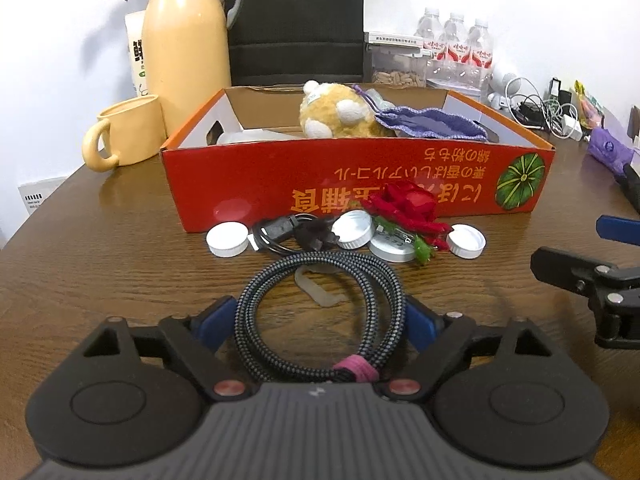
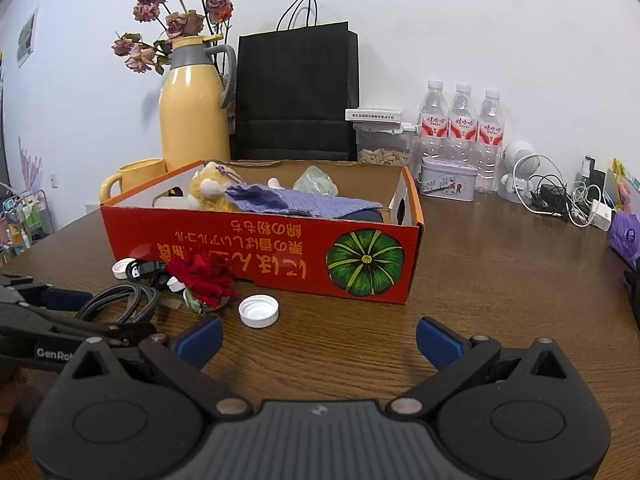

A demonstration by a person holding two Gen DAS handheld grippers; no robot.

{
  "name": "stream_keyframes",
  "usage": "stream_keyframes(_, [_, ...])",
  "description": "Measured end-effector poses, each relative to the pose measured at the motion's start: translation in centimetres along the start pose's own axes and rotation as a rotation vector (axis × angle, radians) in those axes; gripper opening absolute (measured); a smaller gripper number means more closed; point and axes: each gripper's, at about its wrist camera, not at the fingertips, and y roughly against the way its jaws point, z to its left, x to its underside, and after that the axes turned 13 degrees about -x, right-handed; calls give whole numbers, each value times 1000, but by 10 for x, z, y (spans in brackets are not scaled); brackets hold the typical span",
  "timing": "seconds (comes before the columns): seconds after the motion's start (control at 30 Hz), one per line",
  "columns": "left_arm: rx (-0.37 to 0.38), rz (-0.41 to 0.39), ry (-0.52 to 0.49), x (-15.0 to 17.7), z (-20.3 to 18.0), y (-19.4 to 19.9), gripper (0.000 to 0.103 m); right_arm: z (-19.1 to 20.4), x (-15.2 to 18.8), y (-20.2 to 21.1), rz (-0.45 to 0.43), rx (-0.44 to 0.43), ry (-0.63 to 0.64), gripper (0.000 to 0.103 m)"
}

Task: Organize objects
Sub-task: 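Close the left tool on the black braided cable while the right tool grasps the small white cap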

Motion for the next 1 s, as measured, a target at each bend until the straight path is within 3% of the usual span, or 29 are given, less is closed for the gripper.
stream_keyframes(0.5, [26, -90, 53, 1, 25, 31, 87, -1, -1, -9, 36, -14, -18, 103])
stream_keyframes(0.6, [26, -100, 70, -2, 33, 32, 87, -1, -4, -17, 66, -27, -25, 98])
stream_keyframes(0.8, [31, -109, 95, -6, 47, 31, 87, 7, -12, -45, 115, -71, -2, 80])
stream_keyframes(0.9, [33, -110, 101, -7, 52, 29, 87, 11, -16, -59, 140, -92, 4, 66])
stream_keyframes(1.0, [45, -98, 113, -8, 55, 27, 87, 16, -19, -65, 149, -110, 17, 33])
